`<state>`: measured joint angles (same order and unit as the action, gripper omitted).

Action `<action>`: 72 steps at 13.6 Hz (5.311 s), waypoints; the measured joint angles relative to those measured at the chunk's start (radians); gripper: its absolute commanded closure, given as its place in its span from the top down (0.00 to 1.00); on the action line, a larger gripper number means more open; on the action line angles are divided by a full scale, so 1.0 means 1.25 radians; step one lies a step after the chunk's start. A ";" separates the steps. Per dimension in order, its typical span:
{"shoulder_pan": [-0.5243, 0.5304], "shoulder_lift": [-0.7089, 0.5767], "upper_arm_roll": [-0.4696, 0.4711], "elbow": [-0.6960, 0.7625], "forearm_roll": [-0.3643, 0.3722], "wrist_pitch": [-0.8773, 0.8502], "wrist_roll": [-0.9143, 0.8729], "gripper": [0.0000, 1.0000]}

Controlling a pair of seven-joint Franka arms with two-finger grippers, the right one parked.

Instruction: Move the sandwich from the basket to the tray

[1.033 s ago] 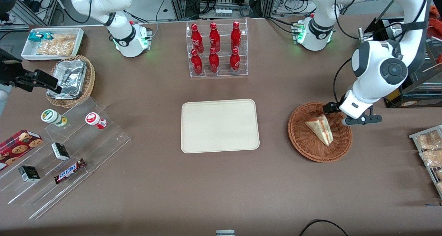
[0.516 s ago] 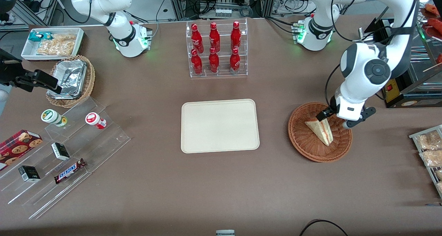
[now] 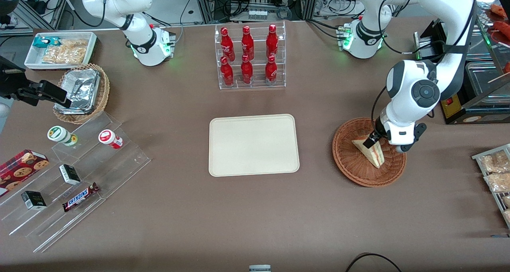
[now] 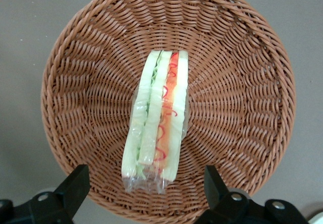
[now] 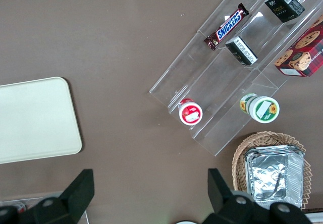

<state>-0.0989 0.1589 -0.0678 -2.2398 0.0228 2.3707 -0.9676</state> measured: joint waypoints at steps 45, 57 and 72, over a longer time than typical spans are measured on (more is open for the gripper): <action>-0.488 0.441 -0.020 0.629 -0.005 -0.215 -0.056 0.08; -0.496 0.493 -0.032 0.689 -0.022 -0.197 -0.072 1.00; -0.417 0.335 0.018 0.690 0.012 -0.436 -0.053 1.00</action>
<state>-0.6197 0.5782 -0.0449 -1.3772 0.0373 1.8260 -1.0340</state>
